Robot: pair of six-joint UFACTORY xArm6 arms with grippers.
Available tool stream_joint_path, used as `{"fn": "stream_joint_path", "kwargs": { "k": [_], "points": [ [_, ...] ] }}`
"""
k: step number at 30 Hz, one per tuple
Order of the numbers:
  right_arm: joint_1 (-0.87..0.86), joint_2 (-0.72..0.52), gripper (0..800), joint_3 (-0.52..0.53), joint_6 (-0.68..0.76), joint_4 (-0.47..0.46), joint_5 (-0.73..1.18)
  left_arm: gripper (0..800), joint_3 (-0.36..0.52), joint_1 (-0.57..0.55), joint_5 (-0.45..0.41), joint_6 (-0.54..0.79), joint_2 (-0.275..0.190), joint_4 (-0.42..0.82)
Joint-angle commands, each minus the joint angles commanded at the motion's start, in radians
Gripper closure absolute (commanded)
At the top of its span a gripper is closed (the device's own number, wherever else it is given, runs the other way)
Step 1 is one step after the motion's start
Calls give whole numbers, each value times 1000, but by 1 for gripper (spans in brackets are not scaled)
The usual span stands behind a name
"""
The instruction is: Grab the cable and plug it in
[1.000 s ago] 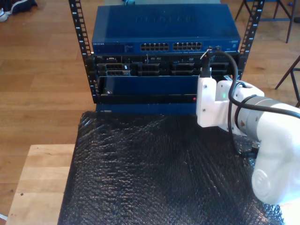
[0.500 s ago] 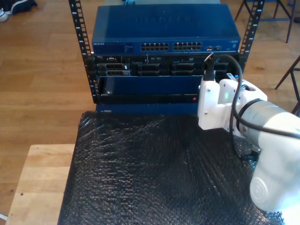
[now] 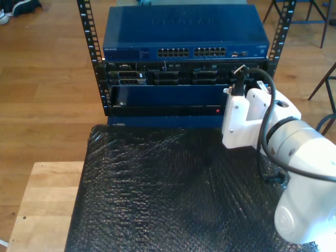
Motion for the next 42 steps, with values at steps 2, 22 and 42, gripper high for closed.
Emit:
{"fn": "stream_joint_path", "kwargs": {
  "k": [2, 22, 42],
  "points": [
    [2, 2, 800, 0, -2, 0, -5, 0, 0, 0, 0, 0, 0, 0],
    [3, 120, 800, -11, 2, 2, -199, 0, 0, 0, 0, 0, 0, 0],
    [18, 446, 800, -287, -5, 3, -397, 0, 0, 0, 0, 0, 0, 0]
  ]
}}
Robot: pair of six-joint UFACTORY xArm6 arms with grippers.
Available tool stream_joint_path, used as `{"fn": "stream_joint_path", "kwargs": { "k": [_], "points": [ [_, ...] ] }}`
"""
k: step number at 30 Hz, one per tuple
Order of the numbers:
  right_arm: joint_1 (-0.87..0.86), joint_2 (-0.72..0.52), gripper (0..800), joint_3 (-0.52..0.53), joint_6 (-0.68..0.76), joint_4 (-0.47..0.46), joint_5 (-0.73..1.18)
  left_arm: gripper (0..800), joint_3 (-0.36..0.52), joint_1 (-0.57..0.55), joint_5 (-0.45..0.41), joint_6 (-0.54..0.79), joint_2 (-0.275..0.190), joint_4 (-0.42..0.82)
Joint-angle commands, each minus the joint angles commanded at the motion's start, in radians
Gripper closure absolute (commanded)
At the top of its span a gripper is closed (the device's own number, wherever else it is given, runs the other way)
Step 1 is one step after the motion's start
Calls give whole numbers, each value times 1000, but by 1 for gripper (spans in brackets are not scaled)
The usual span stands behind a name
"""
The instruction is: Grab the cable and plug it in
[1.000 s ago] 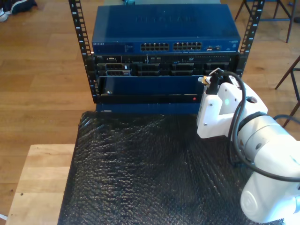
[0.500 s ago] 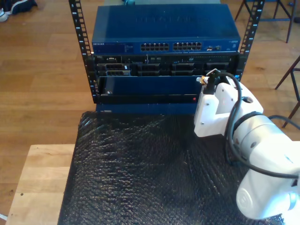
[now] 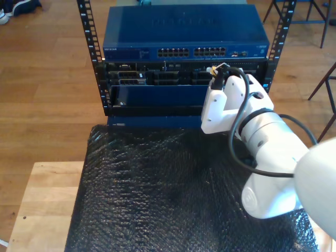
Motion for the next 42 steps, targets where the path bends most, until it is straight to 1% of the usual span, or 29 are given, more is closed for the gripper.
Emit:
{"fn": "stream_joint_path", "kwargs": {
  "k": [5, 8, 15, 17, 20, 26, 29, 34, 42],
  "points": [
    [0, 31, 800, -14, 0, 9, -43, 0, 0, 0, 0, 0, 0, 0],
    [0, 54, 800, -18, 0, 37, -66, 0, 0, 0, 0, 0, 0, 0],
    [-3, 135, 800, -80, -8, 58, -120, 0, 0, 0, 0, 0, 0, 0],
    [-2, 164, 800, -106, -20, 103, -130, 0, 0, 0, 0, 0, 0, 0],
    [3, 203, 800, -140, -80, 172, -152, 0, 0, 0, 0, 0, 0, 0],
    [14, 255, 800, -199, -104, 198, -226, 0, 0, 0, 0, 0, 0, 0],
    [32, 275, 800, -221, -114, 245, -230, 0, 0, 0, 0, 0, 0, 0],
    [54, 311, 800, -264, -170, 331, -232, 0, 0, 0, 0, 0, 0, 0],
    [72, 350, 800, -298, -178, 377, -233, 0, 0, 0, 0, 0, 0, 0]
  ]
}}
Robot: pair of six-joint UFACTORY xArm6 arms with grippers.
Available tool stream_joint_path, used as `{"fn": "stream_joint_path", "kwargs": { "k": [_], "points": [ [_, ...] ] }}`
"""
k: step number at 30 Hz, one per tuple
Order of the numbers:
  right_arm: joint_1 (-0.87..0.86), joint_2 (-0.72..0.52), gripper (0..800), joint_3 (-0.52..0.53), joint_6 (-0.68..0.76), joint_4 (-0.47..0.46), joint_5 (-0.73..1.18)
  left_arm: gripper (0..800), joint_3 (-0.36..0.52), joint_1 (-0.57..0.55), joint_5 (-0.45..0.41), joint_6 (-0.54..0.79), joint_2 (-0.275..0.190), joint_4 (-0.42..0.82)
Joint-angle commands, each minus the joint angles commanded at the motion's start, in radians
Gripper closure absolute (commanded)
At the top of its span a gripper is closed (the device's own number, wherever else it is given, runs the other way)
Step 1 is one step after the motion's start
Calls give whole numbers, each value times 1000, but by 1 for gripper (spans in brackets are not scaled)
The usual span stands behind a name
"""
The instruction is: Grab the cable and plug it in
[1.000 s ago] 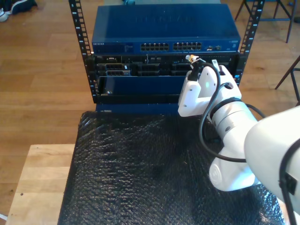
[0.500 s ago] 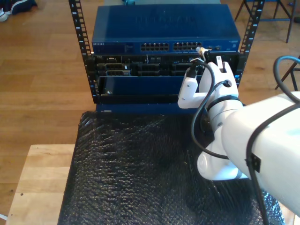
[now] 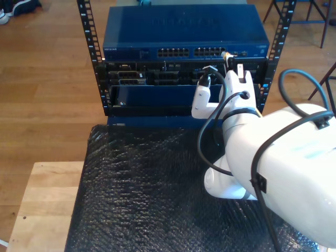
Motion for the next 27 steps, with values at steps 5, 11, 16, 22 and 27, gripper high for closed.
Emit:
{"fn": "stream_joint_path", "kwargs": {
  "k": [5, 11, 16, 22, 27],
  "points": [
    [5, 26, 800, -28, 0, 46, -2, 0, 0, 0, 0, 0, 0, 0],
    [28, 84, 800, -87, 0, 75, -6, 0, 0, 0, 0, 0, 0, 0],
    [28, 133, 800, -170, -3, 112, -8, 0, 0, 0, 0, 0, 0, 0],
    [41, 169, 800, -235, -40, 167, -8, 0, 0, 0, 0, 0, 0, 0],
    [52, 184, 800, -258, -43, 195, -8, 0, 0, 0, 0, 0, 0, 0]
  ]
}}
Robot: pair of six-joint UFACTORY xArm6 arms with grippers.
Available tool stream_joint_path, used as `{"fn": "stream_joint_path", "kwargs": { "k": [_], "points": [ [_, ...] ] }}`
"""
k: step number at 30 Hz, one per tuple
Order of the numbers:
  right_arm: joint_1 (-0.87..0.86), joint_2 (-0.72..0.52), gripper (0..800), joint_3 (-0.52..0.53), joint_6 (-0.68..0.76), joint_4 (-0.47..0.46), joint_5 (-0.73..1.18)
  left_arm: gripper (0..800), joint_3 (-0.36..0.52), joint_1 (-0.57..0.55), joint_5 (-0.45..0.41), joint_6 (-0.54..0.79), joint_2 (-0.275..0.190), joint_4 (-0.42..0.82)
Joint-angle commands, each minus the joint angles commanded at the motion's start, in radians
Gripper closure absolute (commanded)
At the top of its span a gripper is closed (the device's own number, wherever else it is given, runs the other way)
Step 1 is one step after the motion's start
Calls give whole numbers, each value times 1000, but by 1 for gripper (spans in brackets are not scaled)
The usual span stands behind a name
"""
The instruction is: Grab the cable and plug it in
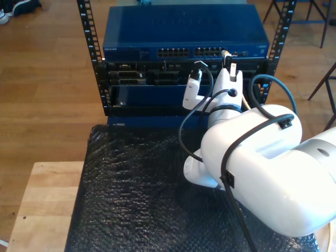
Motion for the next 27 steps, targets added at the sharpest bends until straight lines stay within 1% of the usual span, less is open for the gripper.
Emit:
{"fn": "stream_joint_path", "kwargs": {
  "k": [13, 27],
  "points": [
    [3, 40, 800, -55, -2, 9, 2, 0, 0, 0, 0, 0, 0, 0],
    [-3, 43, 800, -60, -49, 12, 3, 0, 0, 0, 0, 0, 0, 0]
  ]
}}
